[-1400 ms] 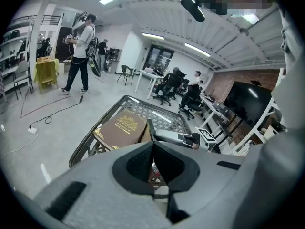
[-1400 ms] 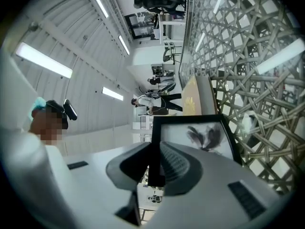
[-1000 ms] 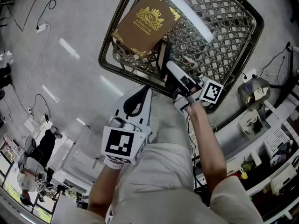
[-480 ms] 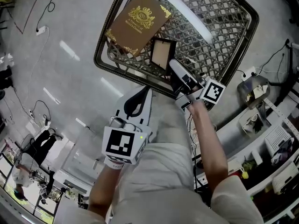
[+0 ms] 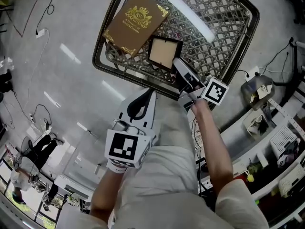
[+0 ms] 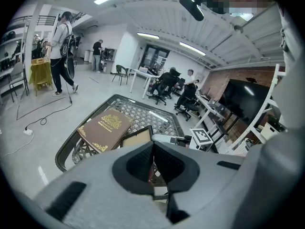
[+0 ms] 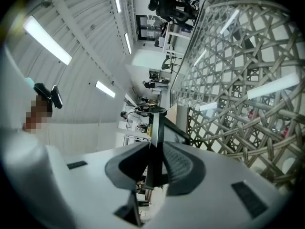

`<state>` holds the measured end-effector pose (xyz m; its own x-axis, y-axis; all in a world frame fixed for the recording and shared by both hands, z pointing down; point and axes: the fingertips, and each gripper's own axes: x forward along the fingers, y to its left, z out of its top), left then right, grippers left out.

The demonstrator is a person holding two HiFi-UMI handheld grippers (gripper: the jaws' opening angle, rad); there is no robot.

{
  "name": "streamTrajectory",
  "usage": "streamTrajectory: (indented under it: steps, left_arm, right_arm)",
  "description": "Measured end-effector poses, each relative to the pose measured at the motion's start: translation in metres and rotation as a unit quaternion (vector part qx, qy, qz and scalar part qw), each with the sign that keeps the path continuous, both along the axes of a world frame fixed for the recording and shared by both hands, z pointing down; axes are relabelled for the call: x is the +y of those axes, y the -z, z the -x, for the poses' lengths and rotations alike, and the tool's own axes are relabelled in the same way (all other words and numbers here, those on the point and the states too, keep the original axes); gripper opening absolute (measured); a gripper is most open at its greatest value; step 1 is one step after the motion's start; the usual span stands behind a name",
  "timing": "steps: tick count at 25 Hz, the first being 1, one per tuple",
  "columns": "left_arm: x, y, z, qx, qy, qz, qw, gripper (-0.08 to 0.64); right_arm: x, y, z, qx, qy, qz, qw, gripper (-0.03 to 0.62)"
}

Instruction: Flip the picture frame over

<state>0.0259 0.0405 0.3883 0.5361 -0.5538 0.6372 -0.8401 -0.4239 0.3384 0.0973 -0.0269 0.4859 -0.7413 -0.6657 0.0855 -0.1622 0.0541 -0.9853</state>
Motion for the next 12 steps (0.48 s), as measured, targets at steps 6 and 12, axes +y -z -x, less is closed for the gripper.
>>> streamTrajectory:
  steps: [6, 12]
  left_arm:
    - [0.003, 0.0, 0.004, -0.001, 0.006, 0.0, 1.0, 0.025]
    - [0.006, 0.0, 0.007, 0.0, 0.011, -0.001, 0.9999, 0.025]
  right_arm:
    - [0.004, -0.017, -0.007, 0.043, 0.008, 0.013, 0.999, 0.092]
    - [0.01, -0.036, -0.012, 0.087, 0.024, 0.034, 0.995, 0.092]
